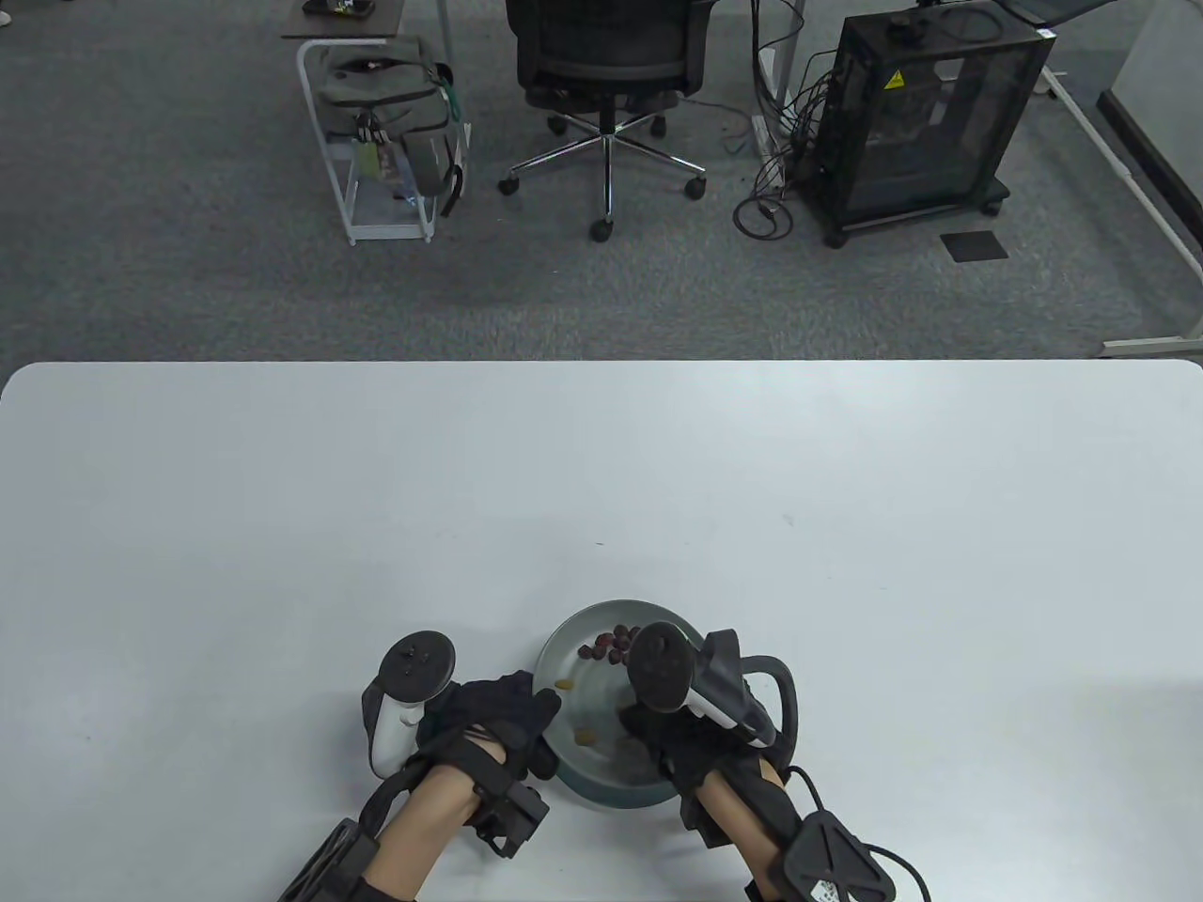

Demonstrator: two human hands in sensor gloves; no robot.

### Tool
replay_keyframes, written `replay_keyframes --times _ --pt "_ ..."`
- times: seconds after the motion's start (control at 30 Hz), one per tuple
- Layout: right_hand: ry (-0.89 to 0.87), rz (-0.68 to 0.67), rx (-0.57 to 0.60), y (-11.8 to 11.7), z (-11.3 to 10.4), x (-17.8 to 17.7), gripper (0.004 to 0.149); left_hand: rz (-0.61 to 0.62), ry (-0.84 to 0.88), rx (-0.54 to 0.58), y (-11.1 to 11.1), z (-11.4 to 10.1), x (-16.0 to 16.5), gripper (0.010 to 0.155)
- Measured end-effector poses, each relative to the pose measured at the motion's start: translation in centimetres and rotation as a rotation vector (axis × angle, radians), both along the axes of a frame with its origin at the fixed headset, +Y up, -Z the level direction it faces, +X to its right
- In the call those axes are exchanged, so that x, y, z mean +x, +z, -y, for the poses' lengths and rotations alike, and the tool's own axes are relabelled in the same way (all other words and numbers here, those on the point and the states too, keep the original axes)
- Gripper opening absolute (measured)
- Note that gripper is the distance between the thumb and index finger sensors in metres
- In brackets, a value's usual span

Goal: Pick raisins with hand pinch into plate

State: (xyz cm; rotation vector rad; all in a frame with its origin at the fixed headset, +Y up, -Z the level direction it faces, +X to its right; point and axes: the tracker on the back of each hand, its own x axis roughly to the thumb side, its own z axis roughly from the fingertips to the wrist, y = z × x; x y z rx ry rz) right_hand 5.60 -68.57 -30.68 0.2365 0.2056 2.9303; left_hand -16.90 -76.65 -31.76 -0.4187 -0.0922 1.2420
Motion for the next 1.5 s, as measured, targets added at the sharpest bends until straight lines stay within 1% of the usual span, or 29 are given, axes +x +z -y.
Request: replay_keyframes --times 0.1,0.7,1.07,1.3,1.5 --pt "0.009 -0.003 -0.014 -0.1 0.2 -0.1 0.052 0.005 0.004 0.002 0.1 0.0 0.2 0.054" --pt "0.100 0.047 -0.003 -0.4 0.8 -1.3 0.055 0.010 0.004 0.003 0.2 -0.1 0.6 0.054" --pt "0.115 0.065 -0.010 -0.6 0.8 -1.7 0.050 0.010 0.010 -0.003 0.1 -0.1 0.6 0.054" --pt "0.135 0.028 0.024 -0.6 0.8 -2.1 0.048 0.000 0.014 0.001 0.1 -0.2 0.5 0.054" --pt "0.144 0.044 0.052 -0.5 0.6 -2.3 0.049 -0.008 0.029 -0.004 0.1 -0.2 0.5 0.054"
